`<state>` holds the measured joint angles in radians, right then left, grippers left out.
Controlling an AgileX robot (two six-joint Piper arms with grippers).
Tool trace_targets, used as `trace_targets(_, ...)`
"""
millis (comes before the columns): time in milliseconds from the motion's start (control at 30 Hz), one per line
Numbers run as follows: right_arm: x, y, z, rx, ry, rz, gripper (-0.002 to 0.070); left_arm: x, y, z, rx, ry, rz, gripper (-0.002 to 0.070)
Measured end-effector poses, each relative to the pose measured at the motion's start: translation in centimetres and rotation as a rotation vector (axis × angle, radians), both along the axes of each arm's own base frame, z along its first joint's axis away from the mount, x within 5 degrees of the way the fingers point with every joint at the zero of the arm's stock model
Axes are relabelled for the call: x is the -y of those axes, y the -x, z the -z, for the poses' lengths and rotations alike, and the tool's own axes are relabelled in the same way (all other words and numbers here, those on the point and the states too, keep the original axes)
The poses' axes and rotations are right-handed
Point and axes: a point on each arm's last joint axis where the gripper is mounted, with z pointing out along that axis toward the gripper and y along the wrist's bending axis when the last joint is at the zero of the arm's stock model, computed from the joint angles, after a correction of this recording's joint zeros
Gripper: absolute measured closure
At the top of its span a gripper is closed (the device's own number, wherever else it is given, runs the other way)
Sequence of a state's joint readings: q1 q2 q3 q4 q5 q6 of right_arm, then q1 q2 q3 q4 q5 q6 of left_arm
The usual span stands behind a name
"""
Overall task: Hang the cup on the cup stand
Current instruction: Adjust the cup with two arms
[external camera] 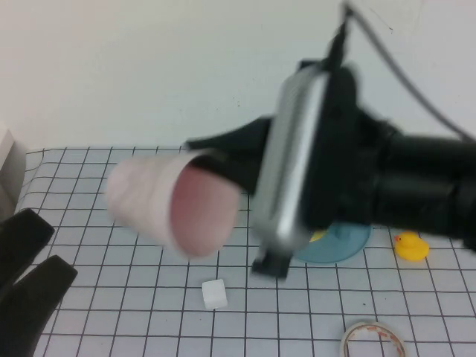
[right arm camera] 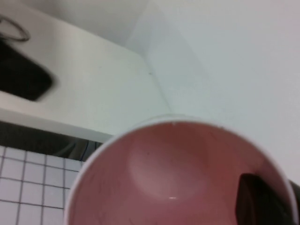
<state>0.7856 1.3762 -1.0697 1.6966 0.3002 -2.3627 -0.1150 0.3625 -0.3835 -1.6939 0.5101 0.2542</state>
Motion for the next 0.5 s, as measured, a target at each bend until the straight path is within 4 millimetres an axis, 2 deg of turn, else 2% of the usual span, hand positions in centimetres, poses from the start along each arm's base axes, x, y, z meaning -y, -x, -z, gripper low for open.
trace_targets(200,-2.6,2.2,0.1,0.062,0.036,-0.078,0.0659,0.0,0.0,0.0,-0.041,0.055,0.005,-0.0001)
trace_targets(500,-3.7,1.8,-1.2,0.092,0.01,-0.087,0.0659,0.0,0.0,0.0,-0.049,0.065,0.018,-0.0003)
